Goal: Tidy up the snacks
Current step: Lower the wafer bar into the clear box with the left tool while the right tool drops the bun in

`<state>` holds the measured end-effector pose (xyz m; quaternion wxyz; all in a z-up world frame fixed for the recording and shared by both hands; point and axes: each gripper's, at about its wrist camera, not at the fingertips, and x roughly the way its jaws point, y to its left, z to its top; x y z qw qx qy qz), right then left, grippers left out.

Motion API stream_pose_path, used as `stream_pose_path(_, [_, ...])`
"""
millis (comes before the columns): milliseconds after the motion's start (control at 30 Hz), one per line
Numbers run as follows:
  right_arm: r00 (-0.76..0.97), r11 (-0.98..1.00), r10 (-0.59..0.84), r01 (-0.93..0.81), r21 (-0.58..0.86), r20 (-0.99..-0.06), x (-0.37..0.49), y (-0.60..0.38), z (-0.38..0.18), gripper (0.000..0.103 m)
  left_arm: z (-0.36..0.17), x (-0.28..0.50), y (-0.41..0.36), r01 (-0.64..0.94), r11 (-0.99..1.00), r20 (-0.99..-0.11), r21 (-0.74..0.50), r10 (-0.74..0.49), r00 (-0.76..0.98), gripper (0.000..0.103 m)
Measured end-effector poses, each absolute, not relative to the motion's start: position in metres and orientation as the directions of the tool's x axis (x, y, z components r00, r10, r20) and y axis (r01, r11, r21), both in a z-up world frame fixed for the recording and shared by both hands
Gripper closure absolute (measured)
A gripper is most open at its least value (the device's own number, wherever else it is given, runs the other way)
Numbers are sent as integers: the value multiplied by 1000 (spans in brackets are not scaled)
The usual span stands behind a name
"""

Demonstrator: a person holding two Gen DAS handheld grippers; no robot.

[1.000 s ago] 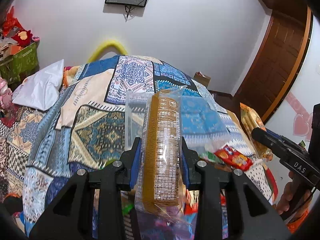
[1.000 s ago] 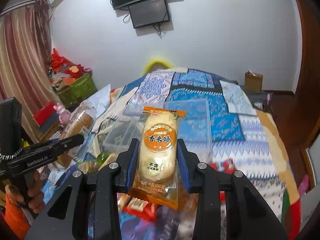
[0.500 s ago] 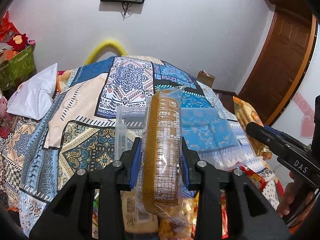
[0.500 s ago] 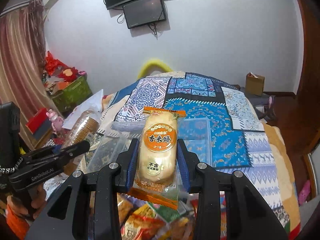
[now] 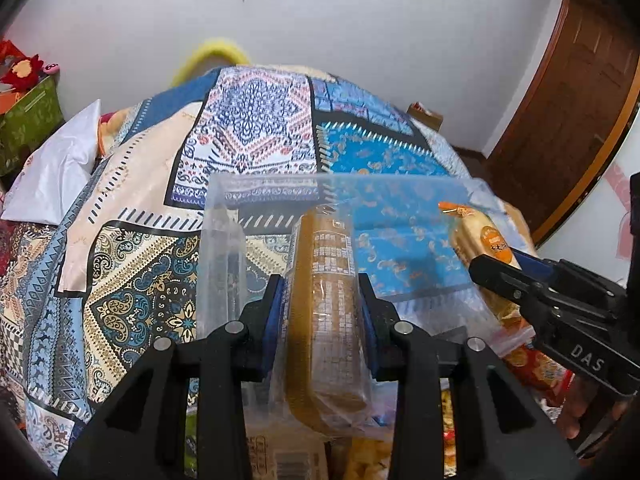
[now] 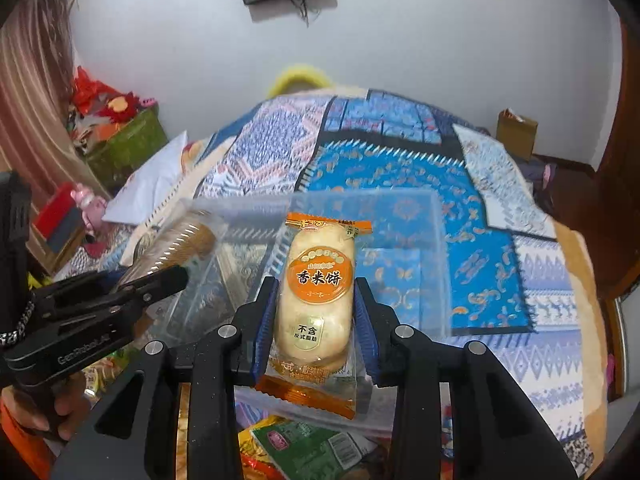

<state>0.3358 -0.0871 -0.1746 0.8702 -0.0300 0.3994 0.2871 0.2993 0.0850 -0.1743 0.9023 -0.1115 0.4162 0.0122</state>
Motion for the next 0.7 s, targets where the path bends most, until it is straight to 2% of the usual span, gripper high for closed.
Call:
stream_pose_path(400, [461,824,415,-556,109,-784,341,-68,-193,69,-192,310,88,-126,977,-795,-174,-64,603,68])
stream_pose_path(567, [463,830,405,-548,104,-789,339,-69,-192,68,-186,305,86,-122,978,-797,-171,-65,600,60])
stream_pose_path(700, [465,830,425,-542,130,-777,334,-74,-183,55,-175,295,91,-133,972,-789,-193,-73,611,53])
